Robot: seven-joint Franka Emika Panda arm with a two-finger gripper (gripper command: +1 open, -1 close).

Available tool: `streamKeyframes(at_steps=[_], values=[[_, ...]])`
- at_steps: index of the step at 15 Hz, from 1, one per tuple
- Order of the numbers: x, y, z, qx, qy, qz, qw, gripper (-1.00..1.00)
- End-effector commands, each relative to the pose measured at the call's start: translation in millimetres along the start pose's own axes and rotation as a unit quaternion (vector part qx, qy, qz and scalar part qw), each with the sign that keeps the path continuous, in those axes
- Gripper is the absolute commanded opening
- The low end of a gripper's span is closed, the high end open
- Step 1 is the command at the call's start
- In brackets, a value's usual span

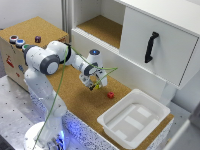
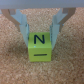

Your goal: Grasp the yellow block and rotate it right

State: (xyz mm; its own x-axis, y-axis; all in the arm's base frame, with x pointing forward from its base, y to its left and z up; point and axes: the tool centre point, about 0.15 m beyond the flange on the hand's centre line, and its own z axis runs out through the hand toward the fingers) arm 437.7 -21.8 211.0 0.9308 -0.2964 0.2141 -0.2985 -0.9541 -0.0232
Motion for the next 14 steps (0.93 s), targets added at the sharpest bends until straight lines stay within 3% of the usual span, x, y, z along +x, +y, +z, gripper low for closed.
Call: streamKeyframes(at_steps=[1, 4, 7, 9, 12, 14], values=[[-12, -13, -26, -0.087, -0.036, 0.059, 0.994, -1.0], [-26, -18, -51, -0.102, 0.009, 0.191, 0.976, -1.0], [-43, -31, -60, -0.157, 0.019, 0.29, 0.944, -1.0], [-56, -23, -54, -0.151, 0.025, 0.39, 0.908, -1.0], [-68, -24, -38, -0.094, 0.029, 0.521, 0.848, -1.0], [-69, -26, -32, -0.092, 0.028, 0.566, 0.819, -1.0]])
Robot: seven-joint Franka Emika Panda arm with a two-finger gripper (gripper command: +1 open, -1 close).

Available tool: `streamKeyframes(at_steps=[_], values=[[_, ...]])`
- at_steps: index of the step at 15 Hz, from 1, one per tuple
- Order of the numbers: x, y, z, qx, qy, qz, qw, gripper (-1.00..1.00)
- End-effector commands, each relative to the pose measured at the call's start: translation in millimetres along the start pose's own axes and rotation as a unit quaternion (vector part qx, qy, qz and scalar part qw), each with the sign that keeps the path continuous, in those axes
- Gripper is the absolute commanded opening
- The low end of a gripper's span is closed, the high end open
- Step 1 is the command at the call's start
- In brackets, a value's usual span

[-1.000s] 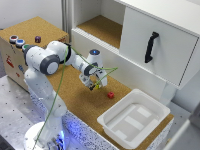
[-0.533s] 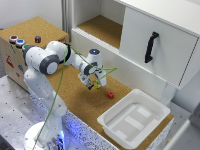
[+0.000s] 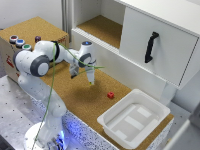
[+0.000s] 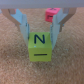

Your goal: Grasp the yellow block and rotate it right

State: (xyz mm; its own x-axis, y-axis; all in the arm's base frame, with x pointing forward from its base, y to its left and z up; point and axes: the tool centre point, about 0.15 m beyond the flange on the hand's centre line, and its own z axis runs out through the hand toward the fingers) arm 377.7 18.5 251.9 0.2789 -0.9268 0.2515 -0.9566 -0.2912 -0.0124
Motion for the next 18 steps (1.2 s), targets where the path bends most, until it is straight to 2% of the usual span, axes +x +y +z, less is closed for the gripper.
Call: streamKeyframes(at_steps=[1, 3, 4, 5, 6, 7, 9, 12, 13, 15, 17, 18], values=[[-13, 1, 25, 0.003, -0.025, 0.151, 0.988, -1.0], [-14, 1, 39, 0.023, -0.07, 0.204, 0.976, -1.0], [-12, -4, 40, 0.029, -0.078, 0.205, 0.975, -1.0], [-10, -10, 34, 0.023, -0.067, 0.197, 0.978, -1.0], [-8, -14, 34, 0.024, -0.078, 0.191, 0.978, -1.0], [-5, -19, 33, 0.015, -0.083, 0.168, 0.982, 1.0], [-2, -16, 29, 0.0, -0.074, 0.166, 0.983, 1.0], [0, -5, 13, 0.008, -0.055, 0.165, 0.985, 1.0], [0, -1, 10, 0.025, -0.055, 0.163, 0.985, 1.0], [-2, 6, -5, 0.039, -0.043, 0.146, 0.988, 1.0], [-1, 4, -15, 0.07, -0.048, 0.077, 0.993, 1.0], [0, -4, -20, 0.082, -0.054, 0.011, 0.995, 1.0]])
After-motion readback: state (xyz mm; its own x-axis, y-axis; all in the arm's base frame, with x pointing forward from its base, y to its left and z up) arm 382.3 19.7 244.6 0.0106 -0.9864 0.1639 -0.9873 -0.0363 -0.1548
